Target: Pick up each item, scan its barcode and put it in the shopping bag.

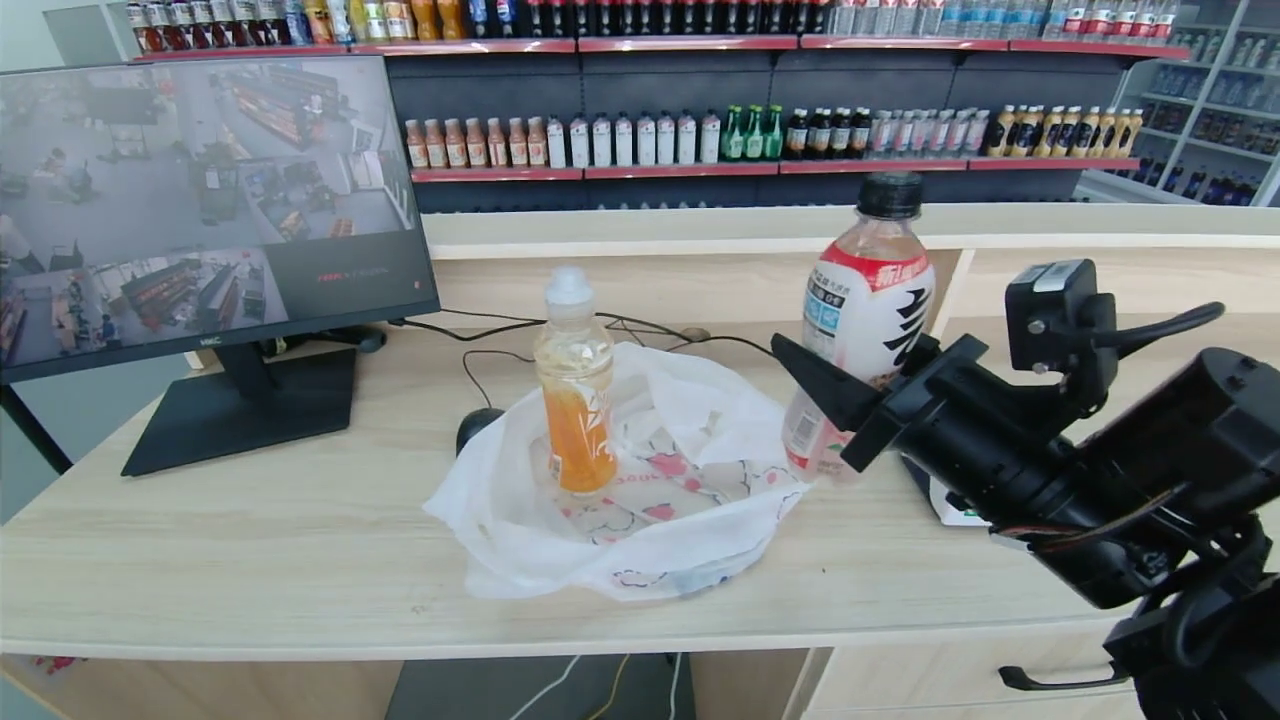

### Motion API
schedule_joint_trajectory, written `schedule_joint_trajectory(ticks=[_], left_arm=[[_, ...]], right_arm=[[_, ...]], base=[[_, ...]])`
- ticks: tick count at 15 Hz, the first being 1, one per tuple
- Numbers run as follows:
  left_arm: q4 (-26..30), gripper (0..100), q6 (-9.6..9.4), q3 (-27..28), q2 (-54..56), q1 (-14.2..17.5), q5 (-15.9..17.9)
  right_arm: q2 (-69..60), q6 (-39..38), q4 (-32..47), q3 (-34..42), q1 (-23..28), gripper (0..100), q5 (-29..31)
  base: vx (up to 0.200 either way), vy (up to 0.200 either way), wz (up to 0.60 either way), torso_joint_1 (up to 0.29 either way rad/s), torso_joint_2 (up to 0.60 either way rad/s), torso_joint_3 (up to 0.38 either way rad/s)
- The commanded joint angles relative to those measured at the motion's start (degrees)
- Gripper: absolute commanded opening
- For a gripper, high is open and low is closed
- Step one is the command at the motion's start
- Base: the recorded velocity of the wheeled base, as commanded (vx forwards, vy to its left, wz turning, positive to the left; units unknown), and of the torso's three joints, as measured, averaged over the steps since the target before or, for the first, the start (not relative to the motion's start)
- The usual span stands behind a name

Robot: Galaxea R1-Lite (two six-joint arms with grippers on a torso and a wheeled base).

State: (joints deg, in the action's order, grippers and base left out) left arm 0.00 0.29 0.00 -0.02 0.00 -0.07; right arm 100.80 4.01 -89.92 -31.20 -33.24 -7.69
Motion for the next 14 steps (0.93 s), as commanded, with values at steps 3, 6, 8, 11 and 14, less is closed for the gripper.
schedule_joint_trajectory(ticks=[3,6,8,11,14], left_arm=[[0.0,100,-0.03,0.0,0.0,0.0,0.0],[0.0,100,-0.03,0.0,0.0,0.0,0.0],[0.0,100,0.06,0.0,0.0,0.0,0.0],[0.0,100,-0.03,0.0,0.0,0.0,0.0],[0.0,100,-0.03,0.0,0.0,0.0,0.0]], right_arm=[[7.7,-1.2,-0.1,-7.9,-5.0,0,2.6],[11.6,-1.6,-0.1,-10.4,-8.2,0,2.9],[15.2,-2.4,-0.1,-12.4,-8.7,0,3.2],[19.2,-2.6,-0.1,-15.1,-7.9,0,3.3],[22.3,-2.8,-0.1,-15.2,-7.9,0,3.3]], base=[[0.0,0.0,0.0,0.0,0.0,0.0],[0.0,0.0,0.0,0.0,0.0,0.0],[0.0,0.0,0.0,0.0,0.0,0.0],[0.0,0.0,0.0,0.0,0.0,0.0],[0.0,0.0,0.0,0.0,0.0,0.0]])
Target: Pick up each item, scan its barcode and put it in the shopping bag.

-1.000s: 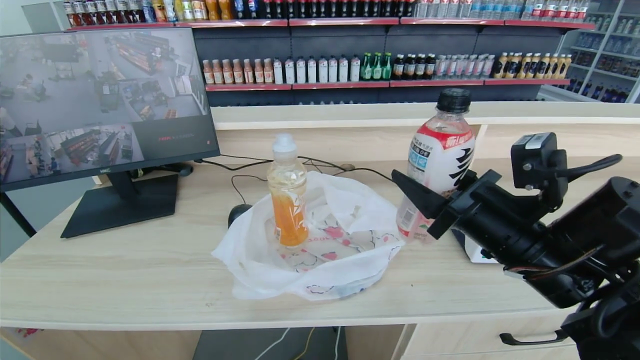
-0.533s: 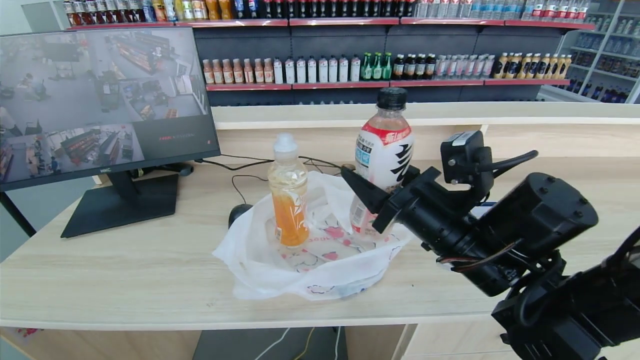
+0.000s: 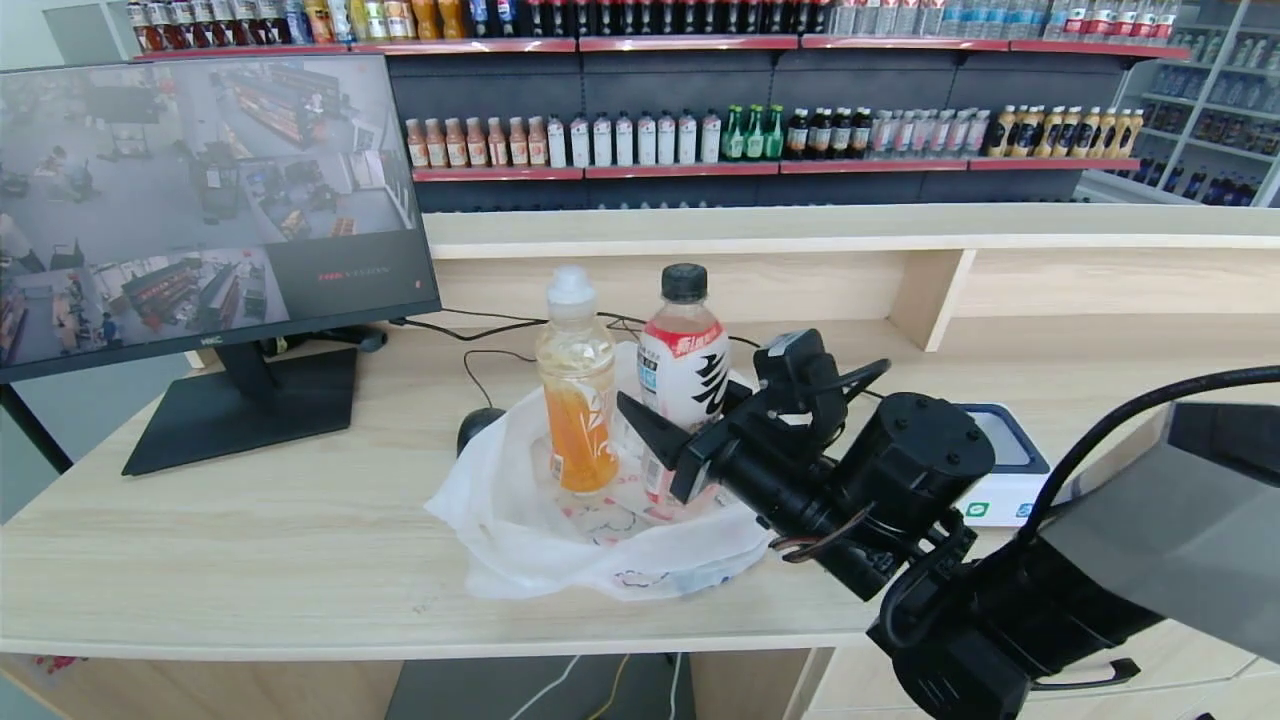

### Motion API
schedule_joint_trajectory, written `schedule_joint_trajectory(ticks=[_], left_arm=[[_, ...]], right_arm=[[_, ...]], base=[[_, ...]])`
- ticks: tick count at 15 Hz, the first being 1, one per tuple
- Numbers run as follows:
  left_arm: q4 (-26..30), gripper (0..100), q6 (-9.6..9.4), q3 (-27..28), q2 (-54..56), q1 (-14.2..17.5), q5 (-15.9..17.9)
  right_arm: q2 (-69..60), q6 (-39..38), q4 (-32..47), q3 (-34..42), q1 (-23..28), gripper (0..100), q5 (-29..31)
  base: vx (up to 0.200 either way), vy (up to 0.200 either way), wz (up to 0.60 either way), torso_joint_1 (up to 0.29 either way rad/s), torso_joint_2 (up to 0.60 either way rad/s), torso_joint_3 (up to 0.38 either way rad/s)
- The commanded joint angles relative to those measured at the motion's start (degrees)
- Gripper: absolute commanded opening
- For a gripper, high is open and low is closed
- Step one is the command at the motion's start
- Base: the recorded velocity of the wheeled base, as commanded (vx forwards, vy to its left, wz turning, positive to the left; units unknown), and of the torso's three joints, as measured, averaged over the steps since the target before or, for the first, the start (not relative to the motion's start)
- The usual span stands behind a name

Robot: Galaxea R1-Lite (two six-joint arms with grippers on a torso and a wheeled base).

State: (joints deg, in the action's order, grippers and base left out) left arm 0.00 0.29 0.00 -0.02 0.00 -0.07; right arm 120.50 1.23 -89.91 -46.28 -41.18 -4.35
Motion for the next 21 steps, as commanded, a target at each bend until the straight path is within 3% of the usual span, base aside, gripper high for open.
schedule_joint_trajectory(ticks=[1,11,21], left_arm=[[0.0,100,-0.03,0.0,0.0,0.0,0.0],[0.0,100,-0.03,0.0,0.0,0.0,0.0],[0.0,100,-0.03,0.0,0.0,0.0,0.0]], right_arm=[[3.4,0.0,-0.1,-0.3,0.1,0,0.0],[8.3,-0.9,-0.1,-6.5,1.5,0,0.0],[10.7,-1.0,-0.1,-6.3,2.4,0,0.0]], base=[[0.0,0.0,0.0,0.0,0.0,0.0],[0.0,0.0,0.0,0.0,0.0,0.0],[0.0,0.0,0.0,0.0,0.0,0.0]])
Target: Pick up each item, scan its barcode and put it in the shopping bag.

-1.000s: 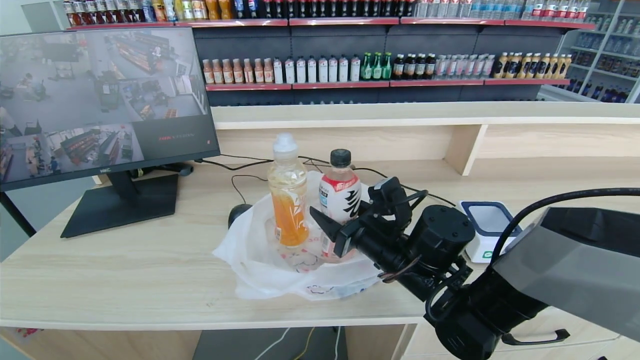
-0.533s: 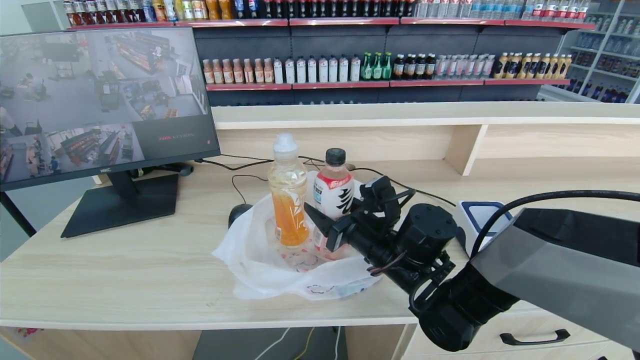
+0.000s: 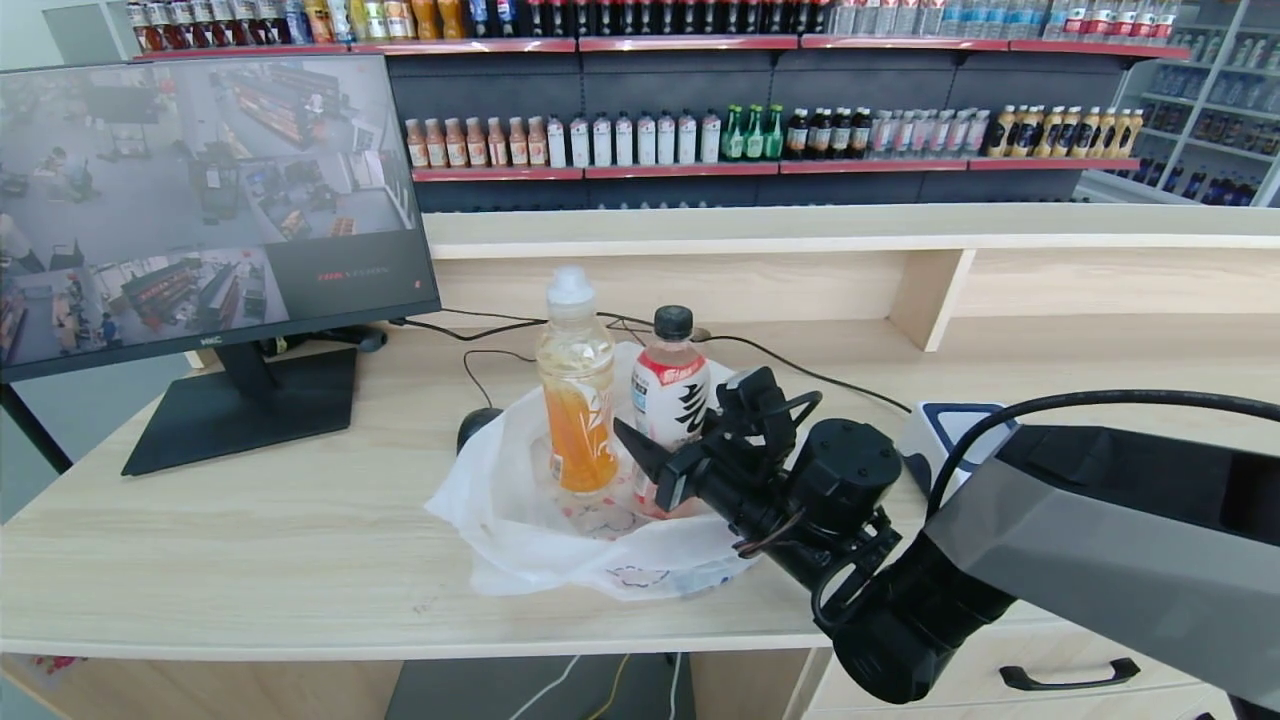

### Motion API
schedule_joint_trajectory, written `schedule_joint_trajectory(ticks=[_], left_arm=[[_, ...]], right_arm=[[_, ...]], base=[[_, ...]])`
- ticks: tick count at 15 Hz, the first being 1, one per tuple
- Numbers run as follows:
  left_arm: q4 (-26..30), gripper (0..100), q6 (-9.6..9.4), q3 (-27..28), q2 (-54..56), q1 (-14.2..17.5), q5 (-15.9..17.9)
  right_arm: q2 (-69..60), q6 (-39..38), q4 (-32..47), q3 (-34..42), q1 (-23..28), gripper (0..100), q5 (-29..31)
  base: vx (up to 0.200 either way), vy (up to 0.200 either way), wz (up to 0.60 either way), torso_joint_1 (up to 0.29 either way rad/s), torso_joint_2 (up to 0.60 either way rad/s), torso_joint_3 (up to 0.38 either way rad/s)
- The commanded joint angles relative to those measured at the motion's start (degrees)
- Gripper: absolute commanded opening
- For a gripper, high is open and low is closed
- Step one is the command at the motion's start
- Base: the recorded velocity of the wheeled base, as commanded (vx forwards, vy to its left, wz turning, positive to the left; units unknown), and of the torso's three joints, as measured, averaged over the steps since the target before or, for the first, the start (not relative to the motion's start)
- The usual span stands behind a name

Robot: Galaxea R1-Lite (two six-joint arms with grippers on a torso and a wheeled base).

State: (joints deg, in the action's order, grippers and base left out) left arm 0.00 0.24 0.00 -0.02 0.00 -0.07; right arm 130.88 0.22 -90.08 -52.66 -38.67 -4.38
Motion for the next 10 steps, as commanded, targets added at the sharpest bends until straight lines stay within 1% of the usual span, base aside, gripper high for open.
schedule_joint_trajectory(ticks=[1,10], left_arm=[[0.0,100,0.02,0.0,0.0,0.0,0.0],[0.0,100,0.11,0.0,0.0,0.0,0.0]], right_arm=[[0.3,0.0,0.1,0.2,-0.1,0,0.0],[0.8,0.0,0.1,0.5,-1.3,0,0.0]], base=[[0.0,0.0,0.0,0.0,0.0,0.0],[0.0,0.0,0.0,0.0,0.0,0.0]])
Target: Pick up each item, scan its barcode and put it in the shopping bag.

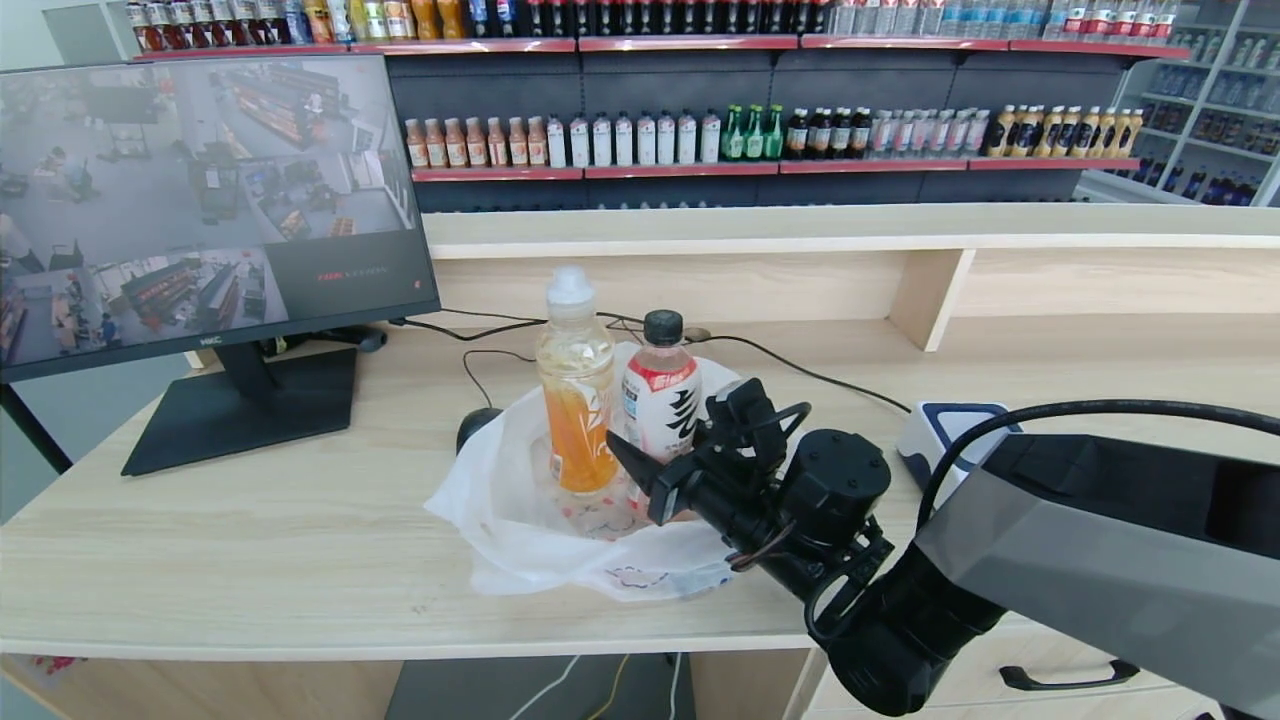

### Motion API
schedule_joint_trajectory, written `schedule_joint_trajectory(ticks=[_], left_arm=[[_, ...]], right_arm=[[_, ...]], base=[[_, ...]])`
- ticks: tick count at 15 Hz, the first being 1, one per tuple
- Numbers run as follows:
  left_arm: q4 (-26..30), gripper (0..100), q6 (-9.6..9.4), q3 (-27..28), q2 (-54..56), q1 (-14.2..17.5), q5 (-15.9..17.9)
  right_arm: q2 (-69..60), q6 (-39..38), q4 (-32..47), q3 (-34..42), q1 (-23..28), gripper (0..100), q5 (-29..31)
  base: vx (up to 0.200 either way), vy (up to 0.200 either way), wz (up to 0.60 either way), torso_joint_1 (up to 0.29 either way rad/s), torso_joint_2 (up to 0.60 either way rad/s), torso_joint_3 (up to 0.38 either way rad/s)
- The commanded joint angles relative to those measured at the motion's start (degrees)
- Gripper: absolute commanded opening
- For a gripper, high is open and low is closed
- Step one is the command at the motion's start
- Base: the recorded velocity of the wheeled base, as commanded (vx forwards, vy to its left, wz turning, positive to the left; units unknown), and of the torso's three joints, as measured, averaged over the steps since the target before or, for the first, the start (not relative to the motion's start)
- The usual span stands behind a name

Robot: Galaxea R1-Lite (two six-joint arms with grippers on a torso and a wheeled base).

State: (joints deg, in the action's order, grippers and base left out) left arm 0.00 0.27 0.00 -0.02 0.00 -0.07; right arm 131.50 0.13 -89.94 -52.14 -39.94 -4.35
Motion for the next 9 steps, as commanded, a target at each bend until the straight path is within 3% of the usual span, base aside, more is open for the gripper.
schedule_joint_trajectory(ticks=[1,9], left_arm=[[0.0,100,0.0,0.0,0.0,0.0,0.0],[0.0,100,0.0,0.0,0.0,0.0,0.0]], right_arm=[[0.1,-0.4,-0.1,0.0,-0.1,0,0.0],[-0.5,-1.3,-0.1,1.1,-0.7,0,1.2]], base=[[0.0,0.0,0.0,0.0,0.0,0.0],[0.0,0.0,0.0,0.0,0.0,0.0]])
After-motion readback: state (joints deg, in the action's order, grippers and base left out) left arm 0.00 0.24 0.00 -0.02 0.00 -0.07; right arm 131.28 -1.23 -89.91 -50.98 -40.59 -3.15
